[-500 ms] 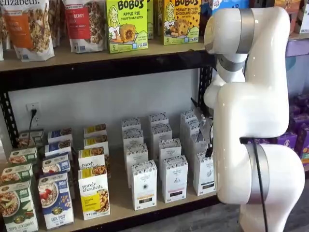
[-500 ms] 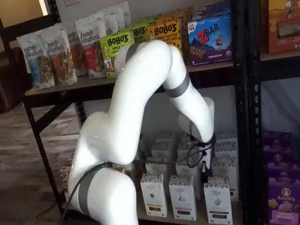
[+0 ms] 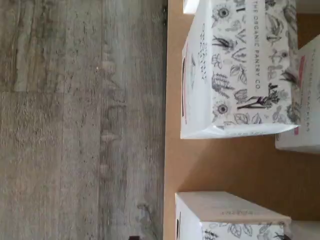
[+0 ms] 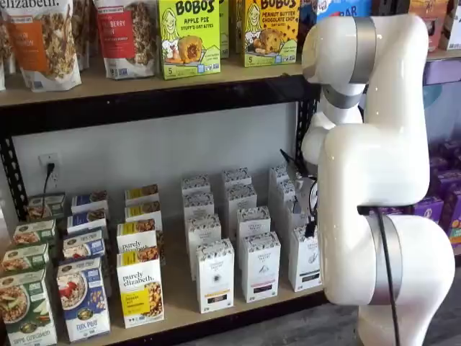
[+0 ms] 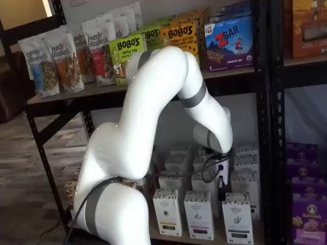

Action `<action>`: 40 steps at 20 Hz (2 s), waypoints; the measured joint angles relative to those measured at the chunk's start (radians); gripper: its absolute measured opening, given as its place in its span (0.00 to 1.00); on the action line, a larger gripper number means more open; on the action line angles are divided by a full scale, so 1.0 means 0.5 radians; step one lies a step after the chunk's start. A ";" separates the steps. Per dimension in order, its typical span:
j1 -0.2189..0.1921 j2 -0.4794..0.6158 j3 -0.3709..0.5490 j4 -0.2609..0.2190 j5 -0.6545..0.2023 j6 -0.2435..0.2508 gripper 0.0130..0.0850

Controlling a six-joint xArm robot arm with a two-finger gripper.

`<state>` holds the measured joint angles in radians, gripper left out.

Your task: Pick up the white box with a green strip in the middle, on the bottom shelf, the sixth box from the left

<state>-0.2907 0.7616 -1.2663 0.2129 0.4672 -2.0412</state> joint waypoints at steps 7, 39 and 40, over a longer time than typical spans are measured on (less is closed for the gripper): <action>-0.020 0.119 -0.069 -0.072 -0.077 0.037 1.00; -0.036 0.574 -0.542 -0.755 -0.041 0.627 1.00; -0.032 0.586 -0.557 -0.781 -0.034 0.653 1.00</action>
<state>-0.3066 1.0549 -1.5450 -0.1773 0.4503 -1.7146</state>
